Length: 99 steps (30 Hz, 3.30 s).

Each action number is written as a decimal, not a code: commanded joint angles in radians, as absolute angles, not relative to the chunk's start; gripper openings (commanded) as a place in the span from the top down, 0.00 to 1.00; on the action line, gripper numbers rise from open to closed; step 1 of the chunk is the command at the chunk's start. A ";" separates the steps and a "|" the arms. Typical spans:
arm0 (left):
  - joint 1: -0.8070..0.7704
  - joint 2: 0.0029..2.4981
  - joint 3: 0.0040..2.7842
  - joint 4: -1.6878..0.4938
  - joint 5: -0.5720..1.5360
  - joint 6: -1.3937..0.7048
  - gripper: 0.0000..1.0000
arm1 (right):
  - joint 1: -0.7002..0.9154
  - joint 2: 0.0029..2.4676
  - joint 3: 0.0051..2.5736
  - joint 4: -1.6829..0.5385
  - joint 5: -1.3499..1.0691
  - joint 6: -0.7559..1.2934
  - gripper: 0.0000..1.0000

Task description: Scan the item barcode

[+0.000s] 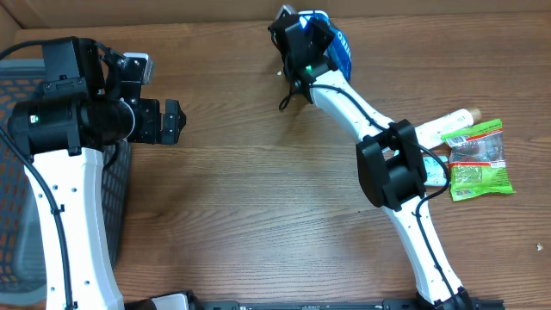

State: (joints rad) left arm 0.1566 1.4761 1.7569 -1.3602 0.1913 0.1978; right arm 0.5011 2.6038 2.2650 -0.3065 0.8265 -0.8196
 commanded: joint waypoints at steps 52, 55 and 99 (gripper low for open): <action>0.157 1.485 1.762 -1.357 0.200 0.202 0.00 | 0.197 1.814 2.262 -1.431 -0.071 -0.035 0.96; 0.157 1.485 1.762 -1.357 0.200 0.202 0.00 | 0.073 1.826 2.224 -1.539 -0.071 0.001 0.96; 0.157 1.485 1.762 -1.357 0.200 0.202 0.00 | -0.202 1.329 2.252 -1.694 -0.159 -0.027 0.50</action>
